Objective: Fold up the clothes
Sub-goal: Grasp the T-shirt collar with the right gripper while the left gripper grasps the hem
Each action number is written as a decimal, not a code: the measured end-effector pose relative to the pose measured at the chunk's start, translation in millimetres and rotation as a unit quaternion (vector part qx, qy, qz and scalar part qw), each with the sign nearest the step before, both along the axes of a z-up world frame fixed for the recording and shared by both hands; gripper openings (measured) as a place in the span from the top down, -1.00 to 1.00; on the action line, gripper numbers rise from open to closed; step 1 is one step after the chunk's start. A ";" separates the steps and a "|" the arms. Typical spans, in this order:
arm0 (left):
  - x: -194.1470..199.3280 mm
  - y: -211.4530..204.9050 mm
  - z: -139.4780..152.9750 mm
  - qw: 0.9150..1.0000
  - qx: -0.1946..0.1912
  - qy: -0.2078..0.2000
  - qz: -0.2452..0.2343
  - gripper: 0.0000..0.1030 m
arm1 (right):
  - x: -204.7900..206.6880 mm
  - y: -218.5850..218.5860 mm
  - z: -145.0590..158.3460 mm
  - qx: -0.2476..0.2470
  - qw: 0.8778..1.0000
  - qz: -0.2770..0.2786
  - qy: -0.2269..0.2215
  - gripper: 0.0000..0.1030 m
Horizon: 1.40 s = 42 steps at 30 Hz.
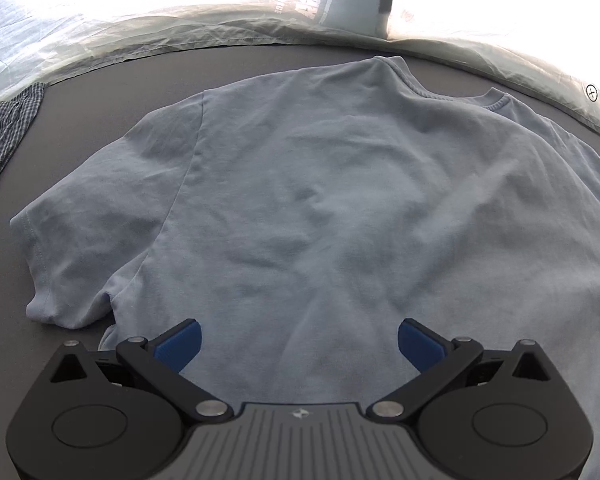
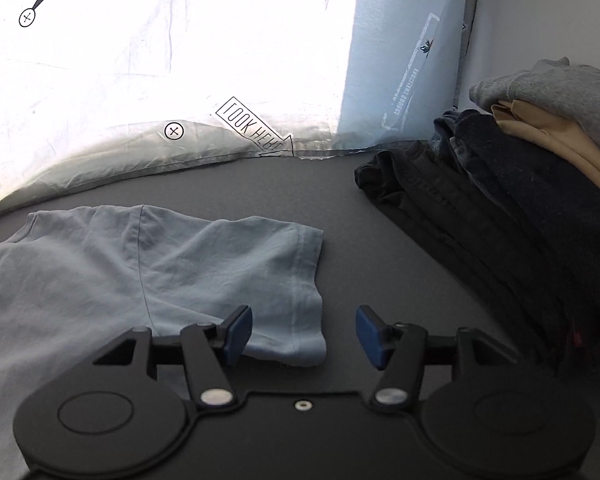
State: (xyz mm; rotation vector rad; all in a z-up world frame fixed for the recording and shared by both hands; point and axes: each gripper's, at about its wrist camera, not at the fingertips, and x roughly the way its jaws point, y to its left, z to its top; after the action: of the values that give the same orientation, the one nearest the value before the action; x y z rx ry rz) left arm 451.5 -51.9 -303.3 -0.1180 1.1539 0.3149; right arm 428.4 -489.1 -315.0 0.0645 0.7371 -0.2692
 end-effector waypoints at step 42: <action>-22.1 273.9 5.5 0.948 -0.210 -0.138 0.194 -0.21 | 192.0 367.7 -9.7 -0.004 0.931 0.364 0.005 -0.74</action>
State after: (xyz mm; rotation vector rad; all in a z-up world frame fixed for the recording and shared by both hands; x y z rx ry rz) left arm 429.4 222.0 -297.8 -0.7506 0.8977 0.3818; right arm 620.4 -121.5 -324.7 -0.2193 0.7227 0.4390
